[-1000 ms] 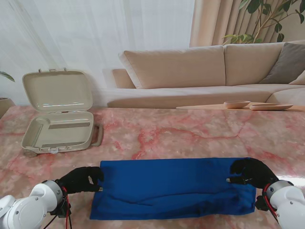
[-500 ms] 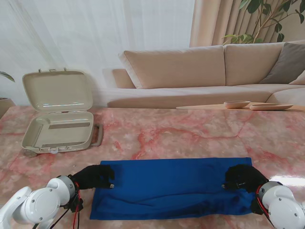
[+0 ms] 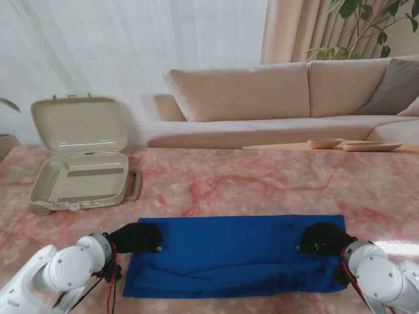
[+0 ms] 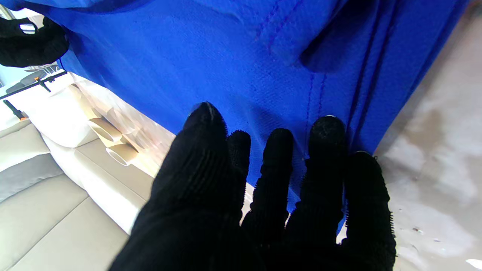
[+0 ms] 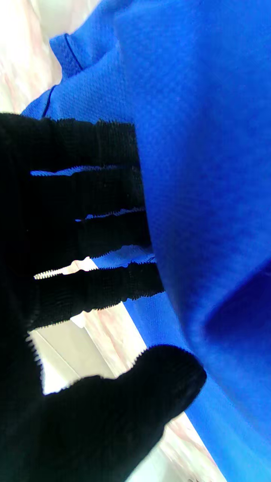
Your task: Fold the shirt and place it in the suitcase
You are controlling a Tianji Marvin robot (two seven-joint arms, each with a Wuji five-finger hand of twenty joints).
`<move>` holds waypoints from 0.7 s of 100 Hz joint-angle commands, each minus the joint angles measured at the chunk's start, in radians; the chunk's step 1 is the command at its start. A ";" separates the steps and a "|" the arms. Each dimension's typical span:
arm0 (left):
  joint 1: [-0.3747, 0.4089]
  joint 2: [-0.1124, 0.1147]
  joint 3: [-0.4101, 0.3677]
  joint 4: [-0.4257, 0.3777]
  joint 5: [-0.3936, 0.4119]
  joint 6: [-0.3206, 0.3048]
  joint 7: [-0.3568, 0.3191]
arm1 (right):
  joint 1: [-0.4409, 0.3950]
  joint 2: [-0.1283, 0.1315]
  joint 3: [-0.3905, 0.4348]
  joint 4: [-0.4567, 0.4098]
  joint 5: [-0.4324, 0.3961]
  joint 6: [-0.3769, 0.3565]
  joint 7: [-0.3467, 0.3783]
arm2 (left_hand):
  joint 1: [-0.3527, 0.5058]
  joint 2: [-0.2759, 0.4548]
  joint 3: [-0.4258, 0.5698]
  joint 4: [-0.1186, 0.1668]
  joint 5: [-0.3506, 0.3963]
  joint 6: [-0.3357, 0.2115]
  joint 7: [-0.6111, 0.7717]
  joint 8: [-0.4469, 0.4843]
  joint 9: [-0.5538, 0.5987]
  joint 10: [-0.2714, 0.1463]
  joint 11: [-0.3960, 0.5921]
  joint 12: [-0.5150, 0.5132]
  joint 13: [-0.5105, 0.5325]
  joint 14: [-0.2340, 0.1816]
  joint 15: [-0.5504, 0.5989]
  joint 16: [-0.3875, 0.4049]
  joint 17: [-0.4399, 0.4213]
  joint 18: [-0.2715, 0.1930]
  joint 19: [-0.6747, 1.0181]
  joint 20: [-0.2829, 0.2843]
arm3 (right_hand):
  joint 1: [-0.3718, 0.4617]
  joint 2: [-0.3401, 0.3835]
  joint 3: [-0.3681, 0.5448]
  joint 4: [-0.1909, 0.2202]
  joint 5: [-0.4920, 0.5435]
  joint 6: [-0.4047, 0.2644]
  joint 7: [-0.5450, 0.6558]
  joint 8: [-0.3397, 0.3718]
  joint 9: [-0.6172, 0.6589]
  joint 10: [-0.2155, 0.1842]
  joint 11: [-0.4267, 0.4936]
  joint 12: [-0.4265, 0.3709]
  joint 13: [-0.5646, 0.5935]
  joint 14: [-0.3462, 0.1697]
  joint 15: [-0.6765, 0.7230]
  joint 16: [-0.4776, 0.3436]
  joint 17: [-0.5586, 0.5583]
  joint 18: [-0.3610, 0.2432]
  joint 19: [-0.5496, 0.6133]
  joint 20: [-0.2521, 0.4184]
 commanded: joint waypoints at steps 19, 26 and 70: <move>-0.048 0.000 0.023 0.079 0.004 0.017 -0.011 | 0.071 -0.006 -0.060 0.087 0.010 0.022 -0.002 | 0.028 0.040 -0.040 0.008 0.010 0.019 -0.031 -0.015 -0.031 0.016 -0.019 -0.023 -0.057 0.038 -0.130 -0.051 -0.019 0.018 -0.021 -0.011 | -0.015 0.043 -0.011 0.042 0.004 -0.007 -0.013 0.006 -0.013 -0.026 -0.043 -0.041 -0.083 -0.019 -0.248 -0.115 -0.044 -0.020 0.006 -0.055; -0.069 -0.002 0.030 0.103 0.008 0.014 -0.004 | 0.101 -0.008 -0.077 0.110 0.013 0.026 -0.012 | 0.027 0.040 -0.040 0.008 0.009 0.022 -0.036 -0.016 -0.031 0.017 -0.019 -0.025 -0.057 0.037 -0.131 -0.054 -0.019 0.018 -0.022 -0.012 | -0.013 0.048 -0.013 0.043 0.002 -0.007 -0.013 0.005 -0.019 -0.029 -0.046 -0.043 -0.098 -0.020 -0.262 -0.123 -0.055 -0.023 -0.001 -0.060; -0.182 -0.024 0.083 0.238 -0.035 0.003 0.075 | 0.195 -0.005 -0.122 0.168 -0.013 0.040 -0.017 | 0.022 0.055 -0.035 0.012 0.008 0.037 -0.085 -0.042 -0.047 0.019 -0.014 -0.032 -0.070 0.036 -0.121 -0.059 -0.026 0.008 -0.018 -0.009 | -0.003 0.033 -0.002 0.047 -0.002 0.010 -0.019 0.001 -0.040 -0.014 -0.066 -0.056 -0.181 -0.004 -0.320 -0.167 -0.123 -0.024 -0.068 -0.095</move>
